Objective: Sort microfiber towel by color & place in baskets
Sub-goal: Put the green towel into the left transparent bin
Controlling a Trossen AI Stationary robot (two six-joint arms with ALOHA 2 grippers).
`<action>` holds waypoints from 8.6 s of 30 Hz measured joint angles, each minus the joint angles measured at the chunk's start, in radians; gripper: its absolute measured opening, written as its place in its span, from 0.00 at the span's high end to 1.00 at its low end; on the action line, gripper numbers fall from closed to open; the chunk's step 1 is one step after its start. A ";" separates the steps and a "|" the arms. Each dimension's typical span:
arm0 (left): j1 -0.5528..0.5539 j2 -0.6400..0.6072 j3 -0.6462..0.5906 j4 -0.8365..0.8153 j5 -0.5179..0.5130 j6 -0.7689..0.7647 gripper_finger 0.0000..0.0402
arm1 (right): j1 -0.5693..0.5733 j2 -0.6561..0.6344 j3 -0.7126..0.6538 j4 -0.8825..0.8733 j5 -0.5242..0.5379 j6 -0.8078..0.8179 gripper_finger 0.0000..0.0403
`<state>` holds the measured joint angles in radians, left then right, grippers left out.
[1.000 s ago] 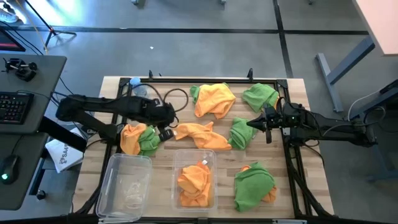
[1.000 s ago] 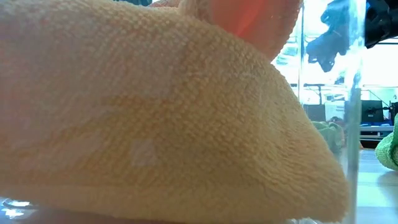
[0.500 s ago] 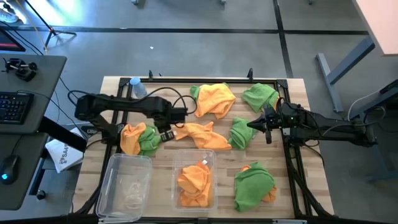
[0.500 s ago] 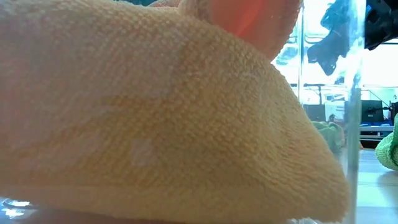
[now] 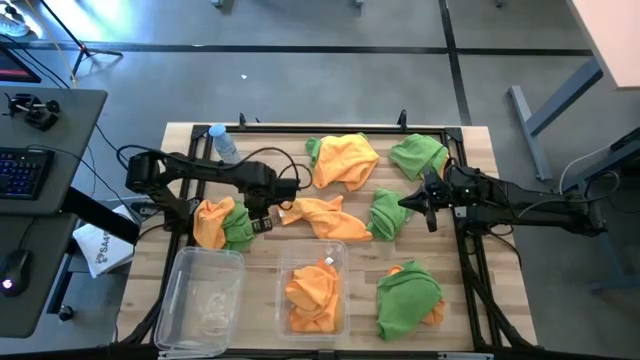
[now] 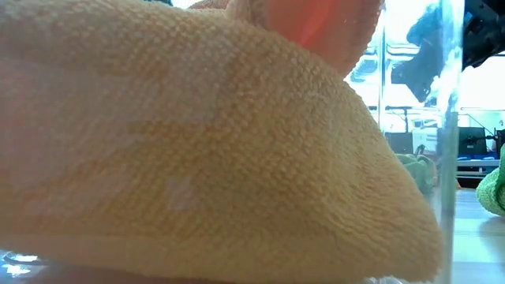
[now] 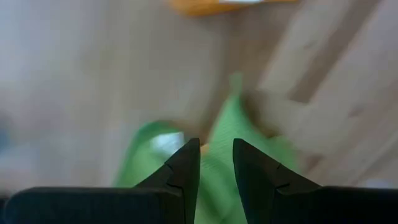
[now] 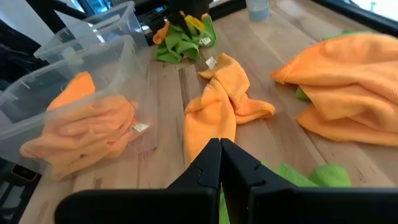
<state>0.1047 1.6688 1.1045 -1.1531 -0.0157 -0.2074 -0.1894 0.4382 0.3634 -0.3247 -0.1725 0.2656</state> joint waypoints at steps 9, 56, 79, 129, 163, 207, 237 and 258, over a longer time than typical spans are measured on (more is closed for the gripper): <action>-0.043 -0.001 -0.031 0.107 -0.027 -0.001 0.79 | 0.000 0.000 0.000 -0.007 0.001 -0.001 1.00; -0.066 -0.427 0.308 -0.423 -0.259 -0.353 1.00 | 0.000 0.000 0.000 -0.009 0.094 0.023 1.00; -0.108 -0.854 0.308 -0.375 -0.417 -0.345 1.00 | 0.000 0.000 0.000 -0.008 0.115 0.040 1.00; -0.096 -0.908 0.568 0.650 0.161 -0.191 1.00 | 0.000 0.136 0.000 -0.003 0.249 0.110 1.00; -0.360 -0.498 1.073 0.460 -0.013 -0.395 1.00 | 0.000 0.136 0.000 -0.008 0.081 0.021 1.00; -1.168 -0.110 1.084 -0.418 0.224 -2.077 1.00 | 0.000 0.136 0.000 -0.015 -0.026 -0.040 1.00; -1.402 -0.159 0.708 -0.418 0.500 -2.203 1.00 | 0.000 0.137 0.000 -0.015 -0.015 -0.039 1.00; -1.636 -0.415 0.709 -0.418 0.331 -2.154 1.00 | 0.000 0.137 0.000 0.000 0.021 0.158 1.00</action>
<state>-1.5312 1.2538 1.8133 -1.5711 0.3153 -2.3618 -0.1890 0.5751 0.3634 -0.3243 -0.1511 0.4233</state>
